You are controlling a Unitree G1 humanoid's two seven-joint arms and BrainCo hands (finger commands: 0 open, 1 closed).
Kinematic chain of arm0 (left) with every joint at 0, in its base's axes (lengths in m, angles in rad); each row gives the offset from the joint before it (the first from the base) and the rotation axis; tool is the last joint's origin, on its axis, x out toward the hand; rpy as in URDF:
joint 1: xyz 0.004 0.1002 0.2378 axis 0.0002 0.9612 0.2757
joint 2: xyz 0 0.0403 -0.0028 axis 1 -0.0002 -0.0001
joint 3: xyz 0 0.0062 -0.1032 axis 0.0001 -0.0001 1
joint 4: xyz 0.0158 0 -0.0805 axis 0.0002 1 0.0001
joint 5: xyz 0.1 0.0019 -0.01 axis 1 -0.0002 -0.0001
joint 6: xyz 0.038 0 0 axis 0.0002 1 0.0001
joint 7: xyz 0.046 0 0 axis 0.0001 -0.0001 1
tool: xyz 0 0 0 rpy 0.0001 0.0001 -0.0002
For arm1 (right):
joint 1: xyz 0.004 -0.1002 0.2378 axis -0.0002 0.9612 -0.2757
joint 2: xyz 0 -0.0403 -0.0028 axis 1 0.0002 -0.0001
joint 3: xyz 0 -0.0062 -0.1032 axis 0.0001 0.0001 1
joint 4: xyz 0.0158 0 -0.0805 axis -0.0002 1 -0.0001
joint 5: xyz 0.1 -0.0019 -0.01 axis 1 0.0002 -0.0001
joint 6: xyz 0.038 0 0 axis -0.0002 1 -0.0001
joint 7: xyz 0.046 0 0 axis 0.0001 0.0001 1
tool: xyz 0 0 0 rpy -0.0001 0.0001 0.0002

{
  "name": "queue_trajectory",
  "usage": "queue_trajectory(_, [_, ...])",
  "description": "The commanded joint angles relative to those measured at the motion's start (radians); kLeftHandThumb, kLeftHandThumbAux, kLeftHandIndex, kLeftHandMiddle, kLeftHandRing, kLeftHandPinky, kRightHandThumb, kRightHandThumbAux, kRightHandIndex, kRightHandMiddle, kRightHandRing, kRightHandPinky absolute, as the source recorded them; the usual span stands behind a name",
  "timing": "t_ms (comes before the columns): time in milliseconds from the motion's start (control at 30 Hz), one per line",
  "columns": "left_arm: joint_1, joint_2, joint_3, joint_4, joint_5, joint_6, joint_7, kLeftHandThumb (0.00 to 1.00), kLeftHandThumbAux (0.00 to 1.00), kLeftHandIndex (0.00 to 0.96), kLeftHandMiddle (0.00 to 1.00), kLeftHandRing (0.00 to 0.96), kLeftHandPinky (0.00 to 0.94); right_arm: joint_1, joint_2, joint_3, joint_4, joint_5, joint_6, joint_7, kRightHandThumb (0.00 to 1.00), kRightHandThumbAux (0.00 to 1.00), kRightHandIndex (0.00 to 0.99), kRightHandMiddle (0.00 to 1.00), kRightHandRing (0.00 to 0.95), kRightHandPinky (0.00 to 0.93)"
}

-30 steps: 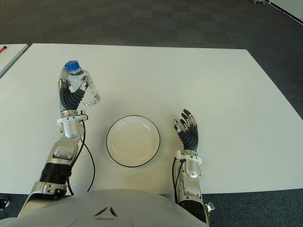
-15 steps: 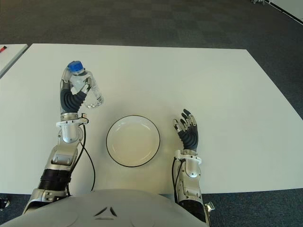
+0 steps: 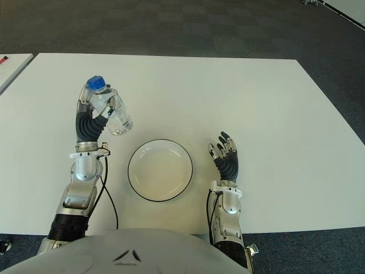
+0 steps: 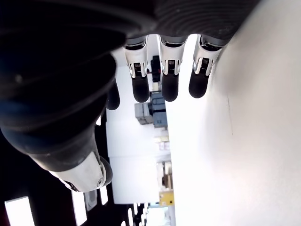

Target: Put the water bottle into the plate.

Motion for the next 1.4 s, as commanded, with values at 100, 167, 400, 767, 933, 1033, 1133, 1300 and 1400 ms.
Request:
queue_trajectory(100, [0.029, -0.021, -0.016, -0.046, -0.007, -0.017, -0.026, 1.000, 0.670, 0.276, 0.377, 0.488, 0.445, 0.024, 0.010, 0.001, 0.031, 0.002, 0.066, -0.005, 0.474, 0.785, 0.172, 0.134, 0.112, 0.148])
queue_trajectory(167, [0.038, -0.023, -0.020, -0.055, -0.005, -0.015, -0.032, 1.000, 0.670, 0.275, 0.379, 0.488, 0.443, 0.024, 0.010, 0.001, 0.031, 0.001, 0.068, -0.006, 0.475, 0.781, 0.173, 0.132, 0.111, 0.148])
queue_trajectory(400, [0.054, -0.029, -0.035, -0.076, 0.030, -0.006, -0.029, 1.000, 0.667, 0.274, 0.389, 0.486, 0.448, 0.026, 0.009, 0.003, 0.029, 0.000, 0.073, -0.007, 0.485, 0.770, 0.180, 0.129, 0.108, 0.150])
queue_trajectory(767, [0.093, -0.039, -0.070, -0.122, 0.116, 0.037, -0.029, 1.000, 0.632, 0.271, 0.432, 0.496, 0.448, 0.025, 0.009, 0.004, 0.034, -0.001, 0.068, -0.007, 0.485, 0.768, 0.180, 0.125, 0.107, 0.155])
queue_trajectory(933, [0.110, -0.046, -0.095, -0.136, 0.123, 0.056, -0.039, 1.000, 0.626, 0.278, 0.442, 0.496, 0.443, 0.024, 0.010, 0.004, 0.038, -0.002, 0.066, -0.007, 0.480, 0.767, 0.178, 0.125, 0.107, 0.152])
queue_trajectory(1033, [0.118, -0.055, -0.123, -0.130, 0.117, 0.051, -0.046, 1.000, 0.626, 0.281, 0.444, 0.495, 0.448, 0.022, 0.011, 0.005, 0.043, -0.002, 0.063, -0.006, 0.478, 0.769, 0.178, 0.126, 0.107, 0.150])
queue_trajectory(1133, [0.121, -0.059, -0.144, -0.119, 0.106, 0.041, -0.051, 1.000, 0.626, 0.281, 0.440, 0.498, 0.460, 0.020, 0.012, 0.006, 0.048, -0.003, 0.060, -0.007, 0.476, 0.775, 0.178, 0.128, 0.107, 0.149])
queue_trajectory(1300, [0.123, -0.057, -0.165, -0.103, 0.104, 0.031, -0.057, 1.000, 0.627, 0.282, 0.433, 0.503, 0.467, 0.018, 0.013, 0.006, 0.053, -0.004, 0.058, -0.008, 0.472, 0.780, 0.177, 0.127, 0.106, 0.149])
queue_trajectory(1400, [0.120, -0.052, -0.177, -0.083, 0.115, 0.021, -0.054, 1.000, 0.628, 0.282, 0.431, 0.505, 0.468, 0.018, 0.014, 0.007, 0.055, -0.005, 0.054, -0.009, 0.468, 0.782, 0.177, 0.125, 0.105, 0.151])
